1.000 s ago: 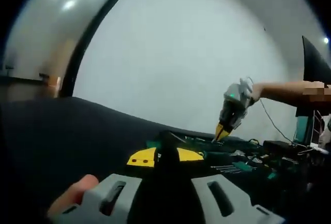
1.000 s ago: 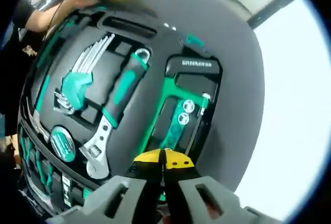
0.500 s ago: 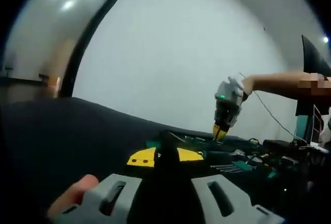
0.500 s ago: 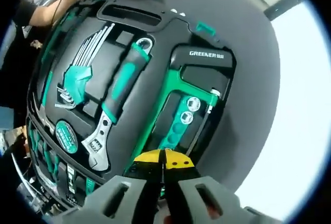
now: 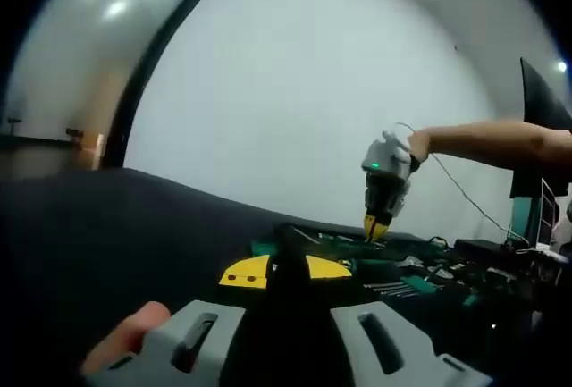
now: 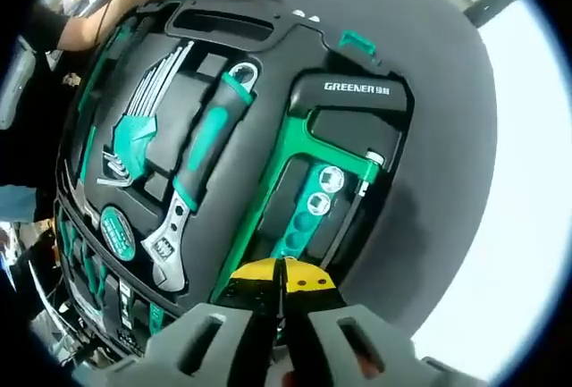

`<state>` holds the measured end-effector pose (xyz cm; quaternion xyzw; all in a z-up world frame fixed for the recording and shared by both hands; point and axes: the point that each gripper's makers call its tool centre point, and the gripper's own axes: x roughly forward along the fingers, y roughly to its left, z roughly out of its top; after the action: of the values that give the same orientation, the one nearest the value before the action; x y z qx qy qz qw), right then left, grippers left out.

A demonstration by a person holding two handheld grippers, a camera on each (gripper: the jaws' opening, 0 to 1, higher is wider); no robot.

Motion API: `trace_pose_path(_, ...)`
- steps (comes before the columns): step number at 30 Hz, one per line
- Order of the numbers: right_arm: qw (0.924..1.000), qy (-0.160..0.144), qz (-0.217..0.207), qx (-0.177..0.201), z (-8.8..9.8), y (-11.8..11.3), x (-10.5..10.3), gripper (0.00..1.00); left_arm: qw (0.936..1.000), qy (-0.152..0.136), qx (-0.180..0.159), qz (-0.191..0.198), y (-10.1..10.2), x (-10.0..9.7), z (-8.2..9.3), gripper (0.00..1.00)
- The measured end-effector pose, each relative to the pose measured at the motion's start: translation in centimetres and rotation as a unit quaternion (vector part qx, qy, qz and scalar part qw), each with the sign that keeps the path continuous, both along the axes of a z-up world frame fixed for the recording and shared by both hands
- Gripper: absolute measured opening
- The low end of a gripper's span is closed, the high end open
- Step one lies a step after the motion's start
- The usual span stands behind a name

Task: Pick up the tools and put them into their designated positions in the toolbox.

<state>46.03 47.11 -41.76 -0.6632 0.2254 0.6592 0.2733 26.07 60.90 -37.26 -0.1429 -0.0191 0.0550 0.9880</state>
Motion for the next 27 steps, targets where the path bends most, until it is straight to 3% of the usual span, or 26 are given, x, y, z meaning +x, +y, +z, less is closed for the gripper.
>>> trace_pose_path(10,0.9968,-0.043,-0.018,0.064,0.0,0.1,0.2,0.0,1.0,0.004,0.006,0.0,-0.1,0.0,-0.1,0.12)
trace_pose_path(11,0.9938,-0.041,-0.054,0.089,0.3,0.2,0.2,0.01,1.0,0.002,0.007,0.001,-0.1,-0.1,0.0,0.12)
trace_pose_path(13,0.9928,-0.014,-0.069,0.097,2.6,0.1,0.2,0.1,1.0,-0.005,0.007,0.001,-0.1,-0.3,0.3,0.12)
trace_pose_path(15,0.9871,-0.003,-0.053,0.151,5.9,1.5,0.1,0.08,0.9999,-0.008,0.006,0.005,0.0,-0.3,0.3,0.12)
trace_pose_path(16,0.9808,0.0,-0.068,0.183,7.5,2.4,0.0,0.08,1.0,-0.007,0.003,0.006,0.1,-0.4,0.3,0.12)
trace_pose_path(18,0.9704,0.021,-0.09,0.223,9.7,4.1,-1.2,0.08,0.9999,-0.009,-0.003,0.007,0.3,-0.4,0.3,0.12)
trace_pose_path(21,0.9638,0.03,-0.019,0.264,11.3,6.6,-4.4,0.08,0.9998,-0.012,-0.011,0.012,0.8,-0.4,0.4,0.12)
trace_pose_path(25,0.9547,0.064,0.013,0.29,10.8,10.1,-9.9,0.08,0.9995,-0.015,-0.017,0.023,1.3,-0.5,0.4,0.12)
trace_pose_path(27,0.9567,0.075,0.026,0.28,9.4,12.3,-11.9,0.08,0.9991,-0.019,-0.02,0.031,1.8,-0.8,0.5,0.12)
